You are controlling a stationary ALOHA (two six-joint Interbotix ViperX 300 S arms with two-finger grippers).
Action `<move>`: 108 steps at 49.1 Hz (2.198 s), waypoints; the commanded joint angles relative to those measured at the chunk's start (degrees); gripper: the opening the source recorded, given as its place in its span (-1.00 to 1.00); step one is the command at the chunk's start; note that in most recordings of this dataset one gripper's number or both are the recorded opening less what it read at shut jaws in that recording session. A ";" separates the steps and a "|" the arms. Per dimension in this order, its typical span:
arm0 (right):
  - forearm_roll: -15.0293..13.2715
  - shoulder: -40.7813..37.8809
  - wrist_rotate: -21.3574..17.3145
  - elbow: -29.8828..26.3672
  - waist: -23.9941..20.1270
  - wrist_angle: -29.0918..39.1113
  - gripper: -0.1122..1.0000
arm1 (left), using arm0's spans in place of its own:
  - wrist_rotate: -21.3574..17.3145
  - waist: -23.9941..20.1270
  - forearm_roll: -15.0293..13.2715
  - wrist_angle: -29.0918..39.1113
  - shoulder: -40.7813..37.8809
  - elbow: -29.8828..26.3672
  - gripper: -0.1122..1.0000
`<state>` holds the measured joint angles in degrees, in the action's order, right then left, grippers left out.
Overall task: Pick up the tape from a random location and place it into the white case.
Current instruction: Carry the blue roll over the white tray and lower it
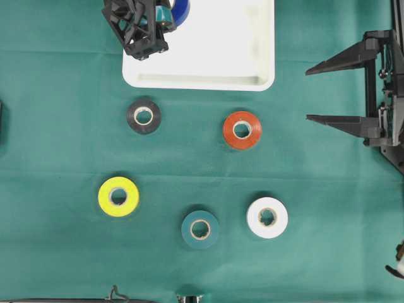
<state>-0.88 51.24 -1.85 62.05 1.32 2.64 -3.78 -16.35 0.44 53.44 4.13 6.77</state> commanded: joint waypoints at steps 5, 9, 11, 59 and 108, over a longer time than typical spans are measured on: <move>-0.18 -0.18 0.09 -1.58 0.09 -0.26 0.85 | -0.09 0.79 0.09 -2.99 0.88 -1.23 -0.39; -0.18 -0.26 0.09 -1.67 0.09 -0.26 0.85 | -0.09 0.97 0.09 -4.04 -0.18 -2.02 -0.39; -0.26 -0.18 0.09 -1.76 0.09 -0.26 0.85 | -0.09 0.97 0.09 -4.22 -0.88 -2.64 -0.39; -0.18 -1.32 -0.09 -1.76 0.09 -0.53 0.85 | 0.09 -1.67 0.09 -11.69 -10.46 2.46 -0.39; -0.26 -2.90 0.00 -1.58 0.09 -0.44 0.85 | 0.35 -2.64 -0.35 -27.07 -19.86 7.65 -0.39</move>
<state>-1.05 48.52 -1.85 61.79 1.32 2.55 -3.52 -19.16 0.26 26.81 -16.88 15.73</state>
